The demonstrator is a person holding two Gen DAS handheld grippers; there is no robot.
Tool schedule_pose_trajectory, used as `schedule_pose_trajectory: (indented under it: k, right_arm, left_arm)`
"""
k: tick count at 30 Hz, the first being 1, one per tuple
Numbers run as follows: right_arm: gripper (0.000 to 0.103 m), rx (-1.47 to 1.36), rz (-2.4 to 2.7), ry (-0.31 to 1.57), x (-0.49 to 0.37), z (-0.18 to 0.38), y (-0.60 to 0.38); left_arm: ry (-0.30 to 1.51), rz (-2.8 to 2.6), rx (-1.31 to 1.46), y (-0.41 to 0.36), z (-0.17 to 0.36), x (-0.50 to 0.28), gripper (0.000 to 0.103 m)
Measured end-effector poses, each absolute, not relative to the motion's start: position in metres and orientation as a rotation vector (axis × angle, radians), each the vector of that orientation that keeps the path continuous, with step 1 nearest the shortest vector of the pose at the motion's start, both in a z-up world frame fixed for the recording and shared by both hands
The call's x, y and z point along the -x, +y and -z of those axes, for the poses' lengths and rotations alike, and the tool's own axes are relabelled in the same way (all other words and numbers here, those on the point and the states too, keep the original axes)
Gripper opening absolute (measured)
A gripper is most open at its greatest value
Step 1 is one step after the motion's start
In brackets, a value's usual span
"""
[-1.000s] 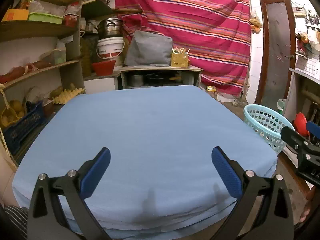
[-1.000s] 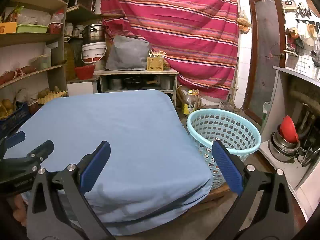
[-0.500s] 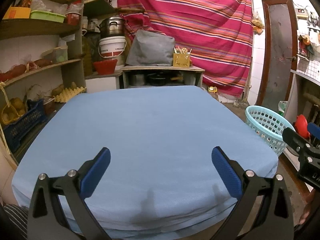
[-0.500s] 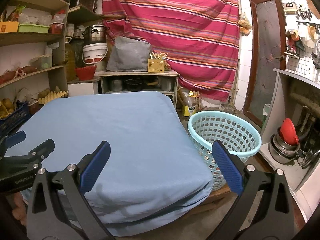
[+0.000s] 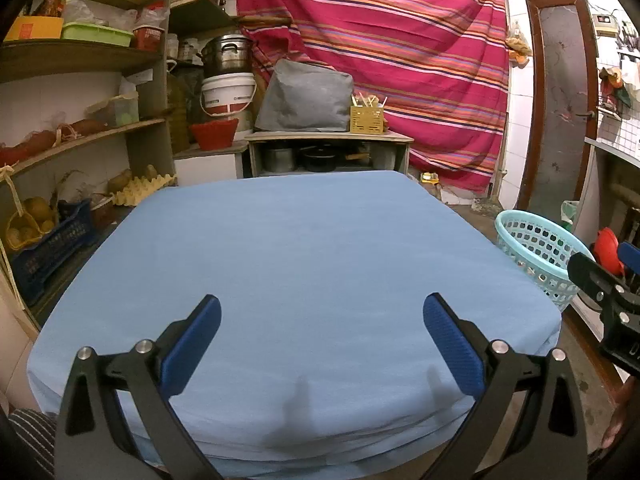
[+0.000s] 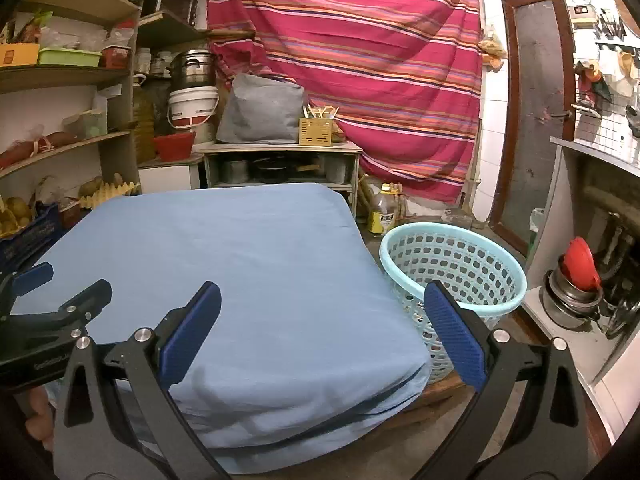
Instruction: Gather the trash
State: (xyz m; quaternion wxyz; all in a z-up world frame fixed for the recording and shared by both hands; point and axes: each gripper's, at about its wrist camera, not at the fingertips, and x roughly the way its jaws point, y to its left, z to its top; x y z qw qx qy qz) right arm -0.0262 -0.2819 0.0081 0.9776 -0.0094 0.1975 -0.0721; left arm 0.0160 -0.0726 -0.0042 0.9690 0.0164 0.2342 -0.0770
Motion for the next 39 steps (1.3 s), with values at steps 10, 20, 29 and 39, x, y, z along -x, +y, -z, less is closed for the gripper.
schedule_pose_trajectory:
  k: [10,20,29,39]
  right_arm:
    - [0.099,0.014,0.131,0.396,0.0216,-0.0082,-0.2783]
    - [0.099,0.019,0.126,0.39,0.0201,-0.0091,-0.2756]
    - [0.099,0.02,0.124,0.39,0.0193,-0.0084,-0.2748]
    - [0.099,0.023,0.127,0.39,0.0195,-0.0079,-0.2743]
  left_arm:
    - [0.475,0.136,-0.037,-0.0687,0.0029,-0.0162,0.099]
    - [0.474,0.124,-0.041,-0.0656,0.002,-0.0177,0.099]
    - [0.473,0.124,-0.041,-0.0658,0.0019,-0.0174,0.099]
    - [0.474,0.124,-0.041,-0.0635,0.001,-0.0185,0.099]
